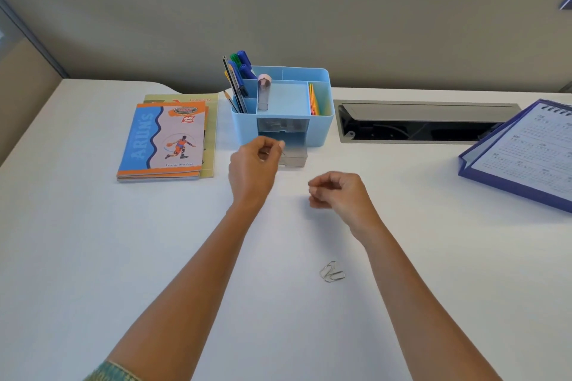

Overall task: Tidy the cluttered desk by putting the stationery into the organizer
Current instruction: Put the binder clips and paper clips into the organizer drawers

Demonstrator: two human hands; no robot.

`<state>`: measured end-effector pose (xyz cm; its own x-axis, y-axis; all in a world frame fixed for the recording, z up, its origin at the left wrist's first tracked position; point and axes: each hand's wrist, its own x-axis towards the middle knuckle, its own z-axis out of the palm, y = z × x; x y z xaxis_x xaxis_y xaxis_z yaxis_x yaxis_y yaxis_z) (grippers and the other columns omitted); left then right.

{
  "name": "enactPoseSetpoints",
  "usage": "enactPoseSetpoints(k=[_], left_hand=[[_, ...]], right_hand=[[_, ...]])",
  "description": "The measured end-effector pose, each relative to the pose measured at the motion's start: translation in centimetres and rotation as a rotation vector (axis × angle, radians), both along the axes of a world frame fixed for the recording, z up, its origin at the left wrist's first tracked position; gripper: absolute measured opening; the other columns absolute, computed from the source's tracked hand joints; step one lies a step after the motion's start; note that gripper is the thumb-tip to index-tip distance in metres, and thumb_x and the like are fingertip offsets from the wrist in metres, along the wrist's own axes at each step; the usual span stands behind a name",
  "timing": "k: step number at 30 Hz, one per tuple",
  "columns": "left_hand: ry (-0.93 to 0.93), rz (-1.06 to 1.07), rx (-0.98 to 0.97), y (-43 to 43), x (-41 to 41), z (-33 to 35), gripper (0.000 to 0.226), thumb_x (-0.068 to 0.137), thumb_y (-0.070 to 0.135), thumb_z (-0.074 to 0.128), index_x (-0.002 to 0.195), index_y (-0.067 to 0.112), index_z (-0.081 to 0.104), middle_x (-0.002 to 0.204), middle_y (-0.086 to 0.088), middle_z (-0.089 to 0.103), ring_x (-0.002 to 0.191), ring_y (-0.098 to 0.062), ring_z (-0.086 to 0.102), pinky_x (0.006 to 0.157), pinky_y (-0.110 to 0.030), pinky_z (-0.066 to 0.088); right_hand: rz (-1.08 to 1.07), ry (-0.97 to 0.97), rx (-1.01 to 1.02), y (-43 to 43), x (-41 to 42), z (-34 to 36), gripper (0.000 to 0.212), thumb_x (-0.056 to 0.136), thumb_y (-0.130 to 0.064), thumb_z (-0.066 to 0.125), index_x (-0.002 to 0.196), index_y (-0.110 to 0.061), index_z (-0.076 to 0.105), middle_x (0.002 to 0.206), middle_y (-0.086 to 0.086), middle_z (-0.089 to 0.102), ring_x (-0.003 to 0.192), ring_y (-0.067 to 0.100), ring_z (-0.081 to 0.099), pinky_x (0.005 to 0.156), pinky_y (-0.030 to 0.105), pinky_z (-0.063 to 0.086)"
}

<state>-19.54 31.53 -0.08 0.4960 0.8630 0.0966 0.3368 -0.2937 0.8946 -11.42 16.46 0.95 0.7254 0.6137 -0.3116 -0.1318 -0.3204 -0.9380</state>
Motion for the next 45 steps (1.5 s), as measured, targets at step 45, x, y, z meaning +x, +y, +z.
enactPoseSetpoints(k=[45], left_hand=[[0.140, 0.059, 0.299, 1.2, 0.3, 0.1, 0.011, 0.092, 0.033, 0.063, 0.097, 0.030, 0.072, 0.094, 0.006, 0.070, 0.085, -0.013, 0.059, 0.058, -0.025, 0.045]], right_hand=[[0.109, -0.429, -0.237, 1.8, -0.4, -1.6, 0.003, 0.083, -0.016, 0.071, 0.082, -0.018, 0.069, 0.082, -0.004, 0.068, 0.074, 0.011, 0.061, 0.070, 0.025, 0.051]])
